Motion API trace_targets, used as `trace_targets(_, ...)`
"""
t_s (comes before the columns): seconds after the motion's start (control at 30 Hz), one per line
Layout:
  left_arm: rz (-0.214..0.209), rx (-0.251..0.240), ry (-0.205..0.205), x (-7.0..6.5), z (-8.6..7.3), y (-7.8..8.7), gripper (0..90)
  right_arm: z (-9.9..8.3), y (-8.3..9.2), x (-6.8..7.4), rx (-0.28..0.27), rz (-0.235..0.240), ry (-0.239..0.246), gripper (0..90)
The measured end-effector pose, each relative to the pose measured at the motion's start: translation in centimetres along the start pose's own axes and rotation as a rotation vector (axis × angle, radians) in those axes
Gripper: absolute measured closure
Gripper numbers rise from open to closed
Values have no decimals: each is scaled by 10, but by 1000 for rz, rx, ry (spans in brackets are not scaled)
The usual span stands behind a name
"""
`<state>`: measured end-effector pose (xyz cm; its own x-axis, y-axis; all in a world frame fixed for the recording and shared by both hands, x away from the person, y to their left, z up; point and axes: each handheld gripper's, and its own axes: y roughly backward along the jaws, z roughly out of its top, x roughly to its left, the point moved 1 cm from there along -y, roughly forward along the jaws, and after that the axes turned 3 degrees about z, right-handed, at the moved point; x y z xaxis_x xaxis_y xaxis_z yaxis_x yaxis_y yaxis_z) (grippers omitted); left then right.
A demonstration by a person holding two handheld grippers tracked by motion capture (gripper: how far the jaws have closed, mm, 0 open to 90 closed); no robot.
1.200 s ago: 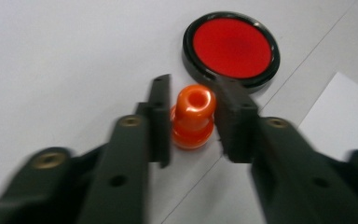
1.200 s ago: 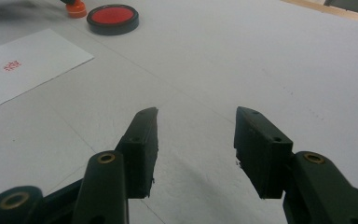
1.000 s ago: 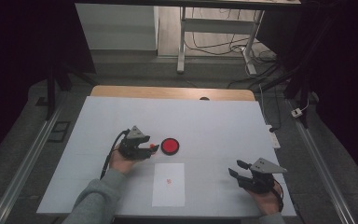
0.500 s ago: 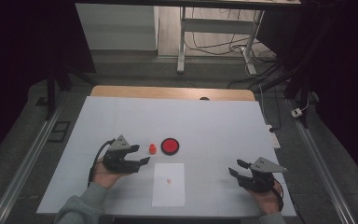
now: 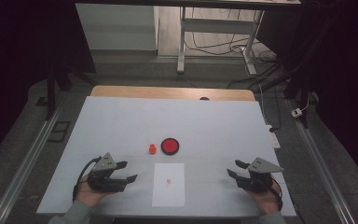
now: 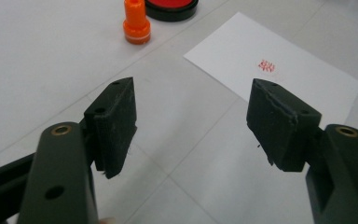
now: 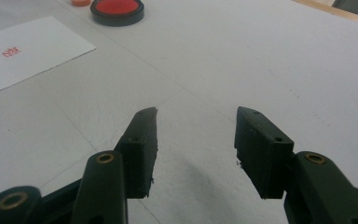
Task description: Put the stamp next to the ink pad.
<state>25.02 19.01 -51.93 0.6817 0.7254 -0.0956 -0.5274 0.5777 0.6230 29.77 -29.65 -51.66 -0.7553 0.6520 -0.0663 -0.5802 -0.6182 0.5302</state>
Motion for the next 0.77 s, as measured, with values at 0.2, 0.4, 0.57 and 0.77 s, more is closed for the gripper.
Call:
trace_targets(0.2,3,-6,-1,0,-1,0,337,0,-1,1,10,0,22,483)
trace_targets(0.4,10,-6,-5,0,-1,0,338,0,0,1,7,1,26,483)
trace_targets(0.57,13,-10,3,1,-1,2,338,0,0,1,7,2,28,483)
trace_targets(0.77,15,-9,8,2,-2,1,336,0,0,1,7,1,28,481)
